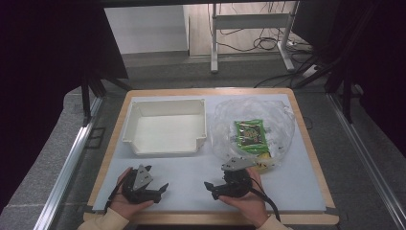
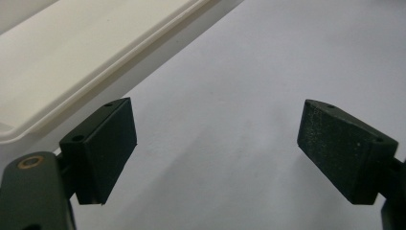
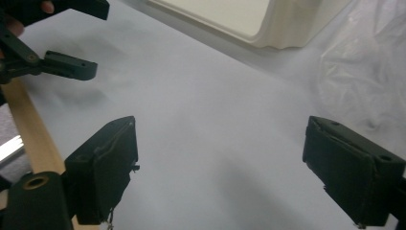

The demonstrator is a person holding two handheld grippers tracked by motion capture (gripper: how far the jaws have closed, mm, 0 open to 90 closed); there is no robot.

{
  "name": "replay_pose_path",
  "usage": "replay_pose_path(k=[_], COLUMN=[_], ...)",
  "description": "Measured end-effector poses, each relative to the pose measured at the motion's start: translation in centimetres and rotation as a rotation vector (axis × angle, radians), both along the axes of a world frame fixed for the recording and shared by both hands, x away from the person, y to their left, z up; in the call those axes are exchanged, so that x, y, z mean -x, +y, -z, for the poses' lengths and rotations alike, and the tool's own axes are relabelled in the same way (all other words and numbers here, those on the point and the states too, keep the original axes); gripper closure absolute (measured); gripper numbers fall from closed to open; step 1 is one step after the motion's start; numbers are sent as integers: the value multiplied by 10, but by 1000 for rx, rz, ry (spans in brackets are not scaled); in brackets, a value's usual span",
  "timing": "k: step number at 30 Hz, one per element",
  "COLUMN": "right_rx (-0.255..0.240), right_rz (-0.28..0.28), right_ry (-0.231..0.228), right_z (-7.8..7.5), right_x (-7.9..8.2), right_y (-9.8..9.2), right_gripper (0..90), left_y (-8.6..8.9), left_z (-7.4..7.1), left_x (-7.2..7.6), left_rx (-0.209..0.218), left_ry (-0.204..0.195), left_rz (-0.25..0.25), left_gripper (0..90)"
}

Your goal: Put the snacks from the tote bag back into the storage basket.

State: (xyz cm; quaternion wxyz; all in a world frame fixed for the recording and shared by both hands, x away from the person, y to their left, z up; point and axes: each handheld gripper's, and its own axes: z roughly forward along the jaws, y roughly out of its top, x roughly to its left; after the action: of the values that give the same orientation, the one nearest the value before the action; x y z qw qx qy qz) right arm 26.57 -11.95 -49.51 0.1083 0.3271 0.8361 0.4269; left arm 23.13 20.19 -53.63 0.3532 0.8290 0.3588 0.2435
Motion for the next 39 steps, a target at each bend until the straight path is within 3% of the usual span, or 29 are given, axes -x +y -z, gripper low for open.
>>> replay_pose_path(k=[5,18,29,37,39], right_rx=[18,13,19,9,17], right_rz=[-28,-14,0,23,18], right_ry=[-18,-64,-47,-46,-68], right_z=[0,-9,-14,-29,-37], right_x=[2,-5,-11,-18,-17], right_y=[5,7,6,4,6], right_gripper=[129,223,252,268,277], left_y=[3,3,3,2,2], left_z=[1,2,2,2,2], left_x=[0,0,0,0,-1], left_rx=[6,2,0,-2,-9], left_ry=[1,3,1,3,1], left_rz=[-8,3,15,19,20], left_gripper=[132,132,132,131,131])
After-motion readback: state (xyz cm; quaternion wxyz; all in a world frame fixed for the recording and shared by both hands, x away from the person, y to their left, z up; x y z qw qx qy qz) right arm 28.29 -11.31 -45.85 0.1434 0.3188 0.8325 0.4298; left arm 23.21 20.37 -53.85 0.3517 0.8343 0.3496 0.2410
